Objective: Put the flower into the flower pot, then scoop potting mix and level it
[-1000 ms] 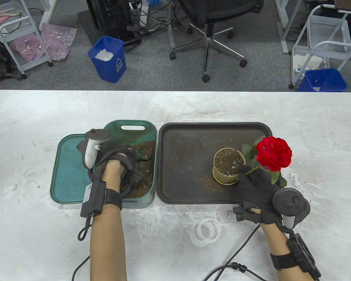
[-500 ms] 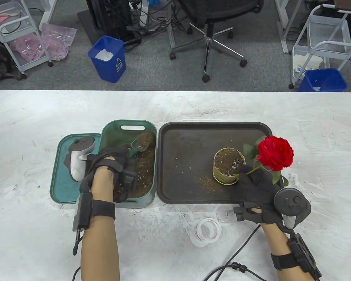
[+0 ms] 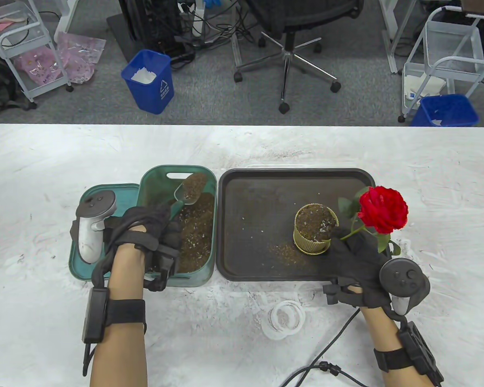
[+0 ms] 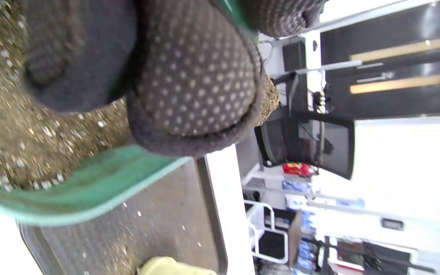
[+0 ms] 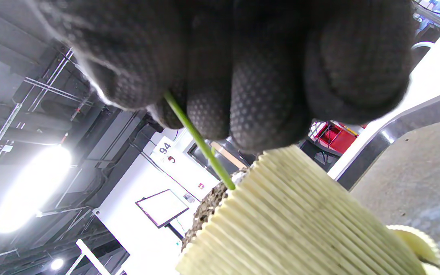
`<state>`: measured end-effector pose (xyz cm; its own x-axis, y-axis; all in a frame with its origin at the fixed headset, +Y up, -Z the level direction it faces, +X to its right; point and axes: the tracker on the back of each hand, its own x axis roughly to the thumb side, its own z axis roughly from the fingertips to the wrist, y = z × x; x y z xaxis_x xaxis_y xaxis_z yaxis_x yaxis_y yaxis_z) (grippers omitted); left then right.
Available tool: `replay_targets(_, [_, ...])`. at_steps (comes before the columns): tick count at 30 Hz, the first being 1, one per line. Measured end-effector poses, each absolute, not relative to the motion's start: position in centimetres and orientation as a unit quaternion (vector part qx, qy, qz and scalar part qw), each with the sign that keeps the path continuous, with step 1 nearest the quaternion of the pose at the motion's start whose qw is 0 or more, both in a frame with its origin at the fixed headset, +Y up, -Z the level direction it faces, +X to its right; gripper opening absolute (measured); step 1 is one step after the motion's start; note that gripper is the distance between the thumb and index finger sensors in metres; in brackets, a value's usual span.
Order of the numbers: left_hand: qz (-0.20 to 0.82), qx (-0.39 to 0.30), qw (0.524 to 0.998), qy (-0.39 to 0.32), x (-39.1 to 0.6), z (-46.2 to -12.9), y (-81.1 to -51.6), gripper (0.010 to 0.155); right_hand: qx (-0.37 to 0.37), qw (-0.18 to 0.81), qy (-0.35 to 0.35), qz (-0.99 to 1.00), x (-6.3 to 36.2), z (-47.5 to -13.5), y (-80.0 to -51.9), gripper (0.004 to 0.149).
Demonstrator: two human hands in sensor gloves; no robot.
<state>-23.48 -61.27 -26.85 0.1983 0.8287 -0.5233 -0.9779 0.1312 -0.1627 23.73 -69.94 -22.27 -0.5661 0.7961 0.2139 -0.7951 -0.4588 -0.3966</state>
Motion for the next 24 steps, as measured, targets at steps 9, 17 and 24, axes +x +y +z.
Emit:
replay_targets(9, [0.669, -0.276, 0.690, 0.020, -14.9, -26.0, -61.4, 0.054, -0.001, 0.467, -0.229, 0.854, 23.8, -22.3, -69.9, 0.037])
replay_targets(17, [0.677, -0.265, 0.686, -0.027, -7.5, -26.2, -64.5, 0.054, -0.004, 0.469, -0.227, 0.854, 23.9, -22.3, -69.9, 0.037])
replay_targets(24, [0.630, -0.263, 0.730, -0.025, -4.3, -26.6, -68.5, 0.054, -0.005, 0.469, -0.226, 0.854, 24.0, -22.3, -69.9, 0.037])
